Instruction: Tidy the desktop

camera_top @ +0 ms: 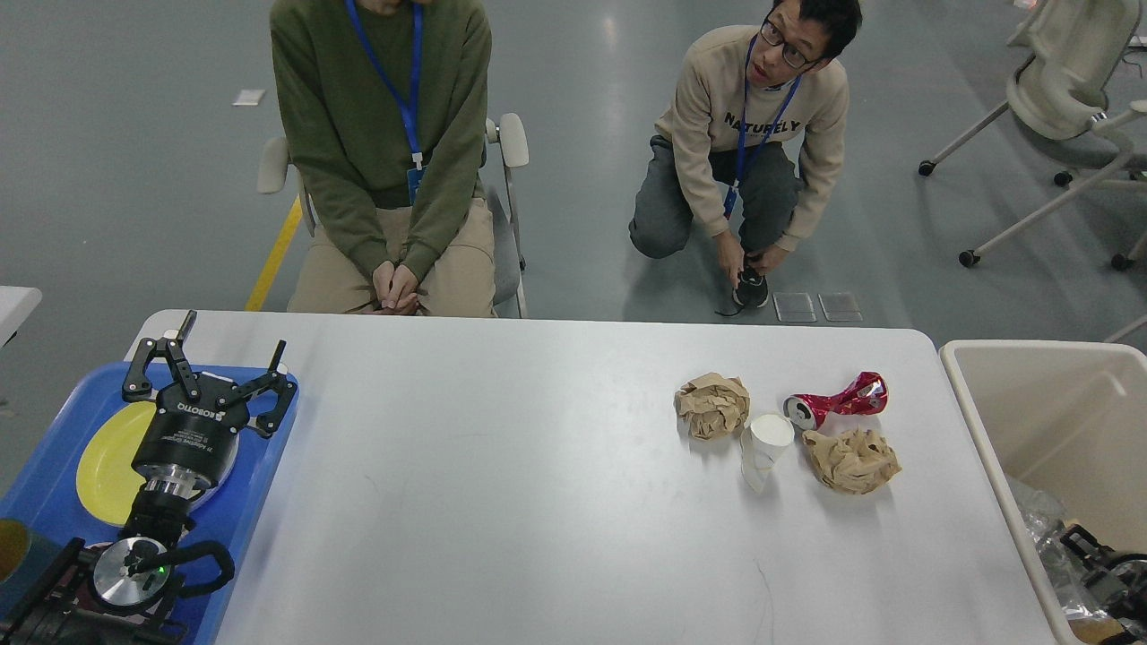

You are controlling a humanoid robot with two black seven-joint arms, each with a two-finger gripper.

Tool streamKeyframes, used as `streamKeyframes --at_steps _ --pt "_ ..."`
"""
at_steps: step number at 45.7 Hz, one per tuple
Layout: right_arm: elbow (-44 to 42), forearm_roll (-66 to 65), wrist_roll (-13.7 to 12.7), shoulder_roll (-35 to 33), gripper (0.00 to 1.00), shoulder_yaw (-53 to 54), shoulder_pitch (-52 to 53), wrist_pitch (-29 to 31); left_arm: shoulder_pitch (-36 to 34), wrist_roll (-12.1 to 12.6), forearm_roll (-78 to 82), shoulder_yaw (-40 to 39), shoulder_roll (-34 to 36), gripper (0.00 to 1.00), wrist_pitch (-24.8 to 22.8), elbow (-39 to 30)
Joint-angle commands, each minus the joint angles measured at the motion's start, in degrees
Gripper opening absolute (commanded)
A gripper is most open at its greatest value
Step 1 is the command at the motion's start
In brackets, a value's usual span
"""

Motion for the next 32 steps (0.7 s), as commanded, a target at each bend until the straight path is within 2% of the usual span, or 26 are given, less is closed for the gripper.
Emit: streamKeyframes --at_steps 1,6,16,23,32 --pt "3.71 -0.52 -0.05 -1.95 1.0 -0.56 1.7 0.52 0.0 0.0 0.0 -0.04 -0.03 0.96 -0.03 0.0" --pt "9.5 -2.19 -0.67 -5.11 1.0 -1.0 6.35 1.57 0.0 0.0 0.0 -0.04 -0.04 0.96 0.06 0.0" --pt "24.71 -11.33 -4.18 -10.91 1.0 -2.49 18.92 3.33 0.0 0.0 0.0 -0.04 -0.03 0.96 -0.03 0.0" --pt "35.08 -12.48 -4.89 -12.24 1.0 -12.06 32.62 11.05 0.0 0.0 0.0 0.05 -0.03 0.96 -0.03 0.0" --pt "49.14 -12.39 -4.89 -9.69 1.0 -25.95 56.7 21.95 0.0 0.0 0.0 0.05 -0.04 0.96 -0.03 0.0"
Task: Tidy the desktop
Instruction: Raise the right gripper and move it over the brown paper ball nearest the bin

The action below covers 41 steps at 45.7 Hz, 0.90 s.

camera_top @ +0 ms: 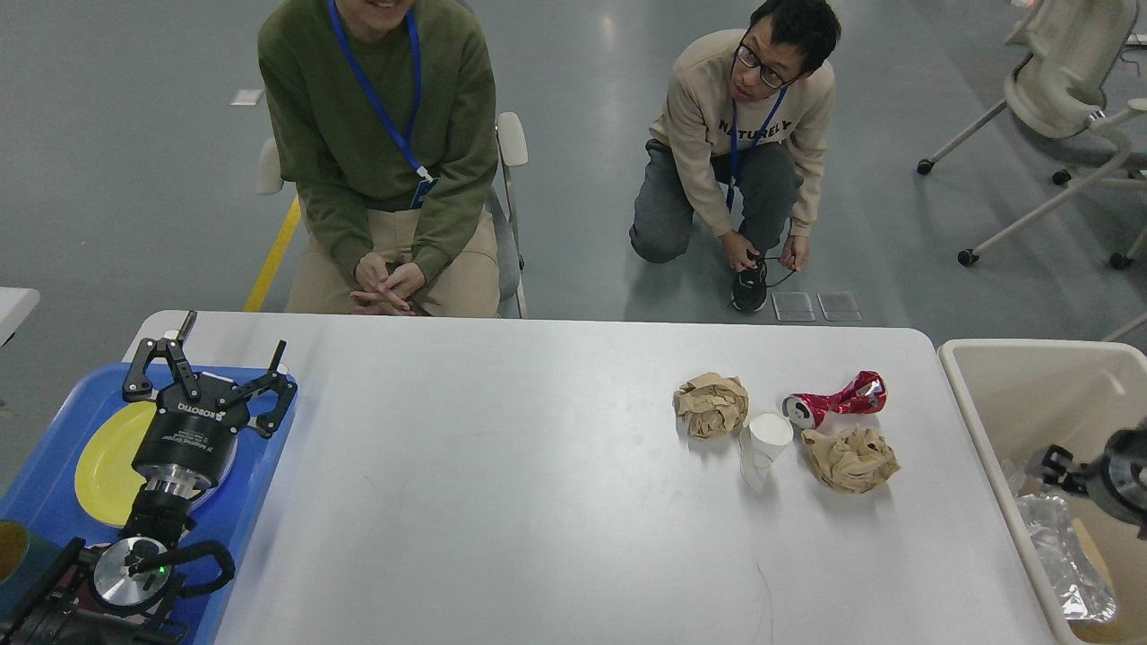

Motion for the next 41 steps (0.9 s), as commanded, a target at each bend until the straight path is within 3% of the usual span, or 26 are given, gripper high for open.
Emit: streamKeyframes --at_steps 1,13,30,41 --pt "8.94 0.03 -0.01 2.46 1.0 -7.24 14.94 7.01 0.0 0.0 0.0 0.05 0.0 0.96 -0.01 0.0" --pt "23.7 0.38 -0.01 10.9 1.0 -10.06 36.92 19.76 0.0 0.0 0.0 0.05 0.0 0.96 -0.01 0.0" --pt "48.84 0.74 0.43 18.28 1.0 -7.34 62.24 22.75 0.09 0.0 0.0 0.05 0.0 0.96 0.08 0.0" --pt "51.14 3.9 0.87 19.52 1.0 -5.84 64.88 21.96 0.0 0.0 0.0 0.05 0.09 0.96 0.08 0.0"
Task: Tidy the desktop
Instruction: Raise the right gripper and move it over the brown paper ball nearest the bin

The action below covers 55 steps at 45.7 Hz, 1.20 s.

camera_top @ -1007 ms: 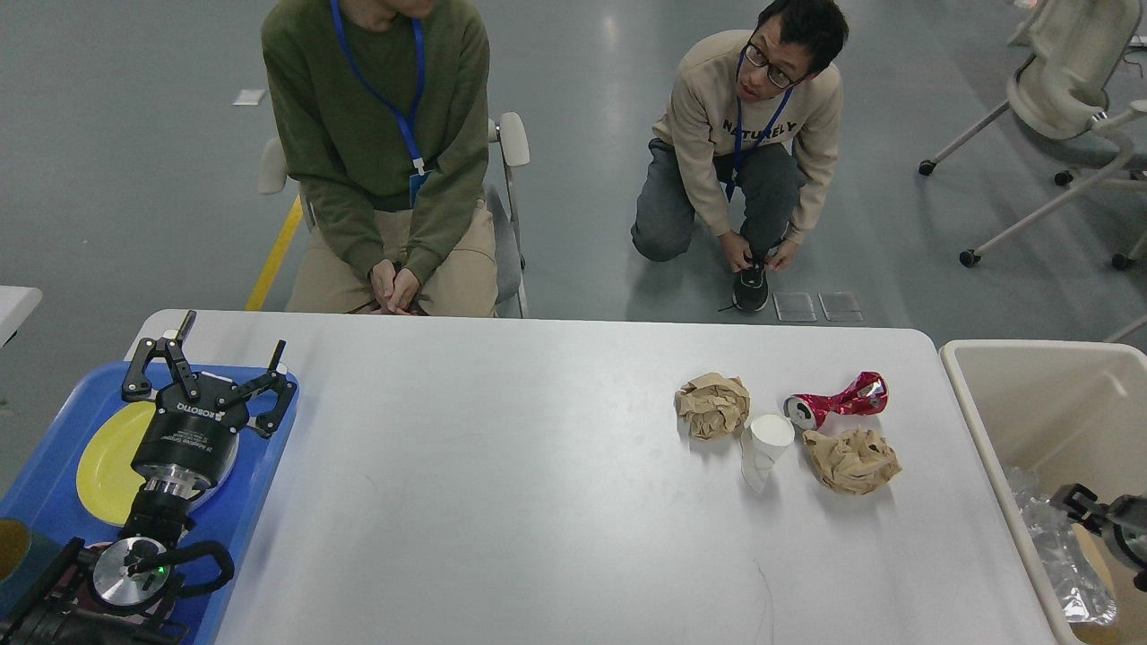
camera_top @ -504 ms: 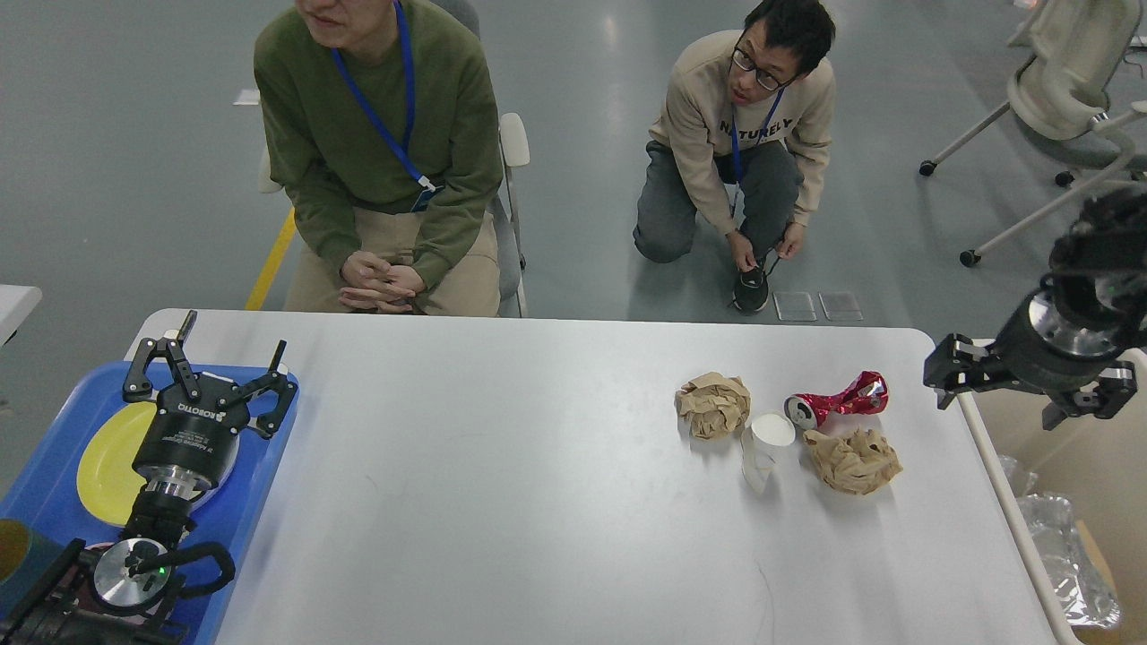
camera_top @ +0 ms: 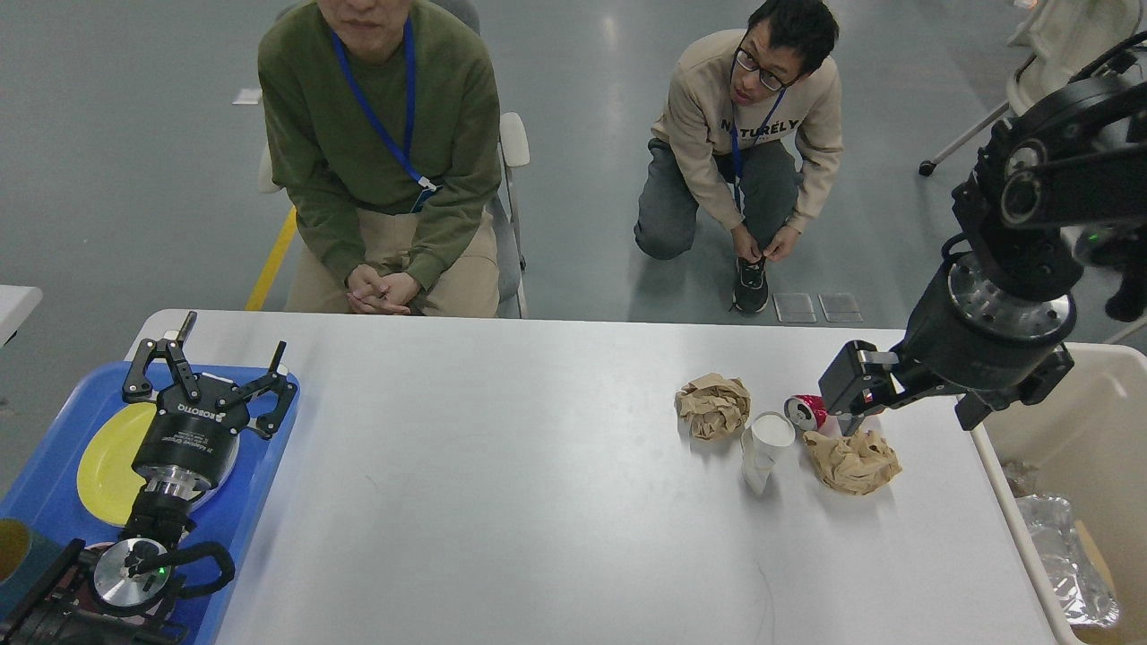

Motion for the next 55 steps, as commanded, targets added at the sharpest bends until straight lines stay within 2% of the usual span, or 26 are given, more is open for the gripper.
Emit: streamKeyframes --at_steps 1,20,34,44,55 --pt "0.16 1.5 0.11 0.14 1.0 0.34 0.29 -0.14 -0.06 0.0 0.0 -0.07 -0.02 0.96 0.0 0.0" --pt "-1.68 2.99 0.03 -0.21 1.0 0.08 -2.87 -0.4 -0.06 0.0 0.0 0.02 -0.02 0.96 0.0 0.0" --pt "-8.36 17.58 -0.32 -4.61 1.0 -2.82 -14.03 -13.49 0.03 0.0 0.0 -0.07 -0.02 0.96 0.0 0.0" --pt "-23.64 23.9 -0.32 -10.4 1.0 -0.28 -31.51 -18.77 0.03 0.0 0.0 0.02 -0.02 0.96 0.0 0.0" --pt "-43.86 26.2 -0.59 -12.25 1.0 16.85 -55.86 -27.12 0.03 0.0 0.0 0.02 -0.02 0.96 0.0 0.0"
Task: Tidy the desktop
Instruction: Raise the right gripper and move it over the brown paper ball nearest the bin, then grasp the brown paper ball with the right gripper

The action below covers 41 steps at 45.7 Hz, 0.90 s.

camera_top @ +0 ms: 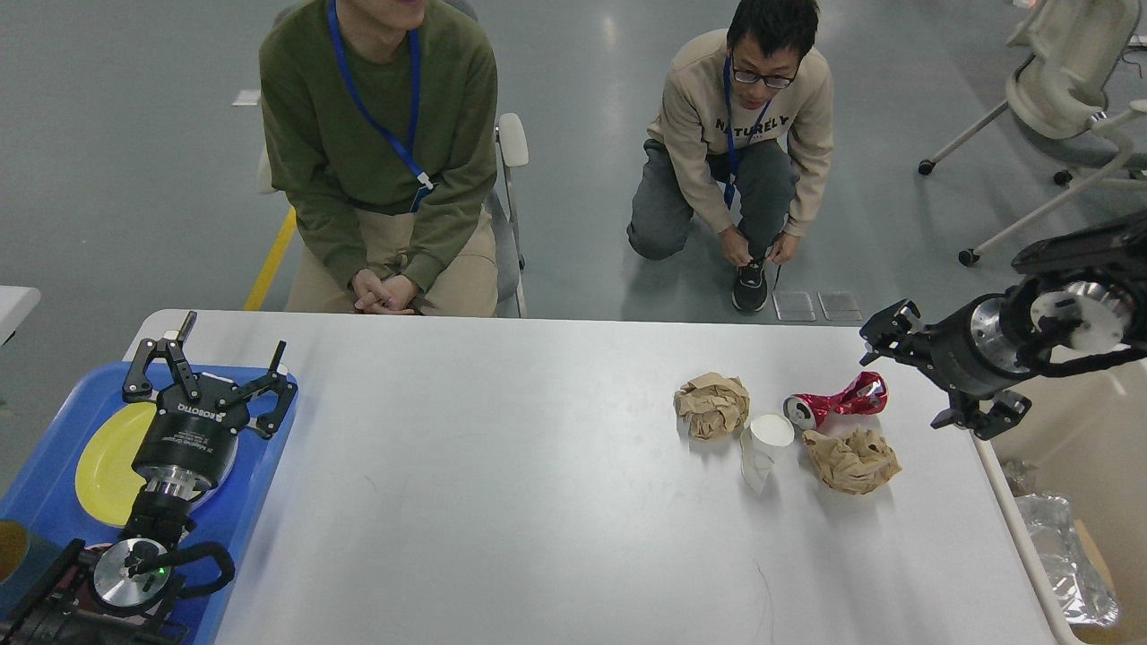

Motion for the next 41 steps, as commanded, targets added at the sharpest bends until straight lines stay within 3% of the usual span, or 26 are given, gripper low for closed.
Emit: streamKeyframes --at_steps 1,7,13,18,21,41 --pt "-9.89 0.29 -0.25 -0.87 1.0 10.59 -12.0 -3.9 -0.01 0.0 0.0 -0.06 0.0 0.96 0.01 0.0" --pt "-18.51 -0.5 -0.43 -0.43 1.0 17.11 -19.13 -4.25 -0.01 0.0 0.0 -0.06 0.0 0.96 -0.08 0.0" --pt "-19.48 -1.47 -1.3 2.65 1.0 16.76 -21.25 -4.17 -0.09 0.0 0.0 0.03 0.0 0.96 -0.08 0.0" --pt "-17.91 -1.47 -7.36 2.65 1.0 15.53 -20.55 -3.11 -0.09 0.0 0.0 -0.06 0.0 0.96 0.01 0.0" --pt "-17.02 -1.99 -9.21 1.95 1.0 15.35 -19.84 -2.85 -0.01 0.0 0.0 0.03 0.0 0.96 -0.08 0.0" --pt "-18.51 -2.08 -9.48 4.67 1.0 18.86 -23.35 -3.46 -0.09 0.0 0.0 -0.06 0.0 0.96 0.01 0.0"
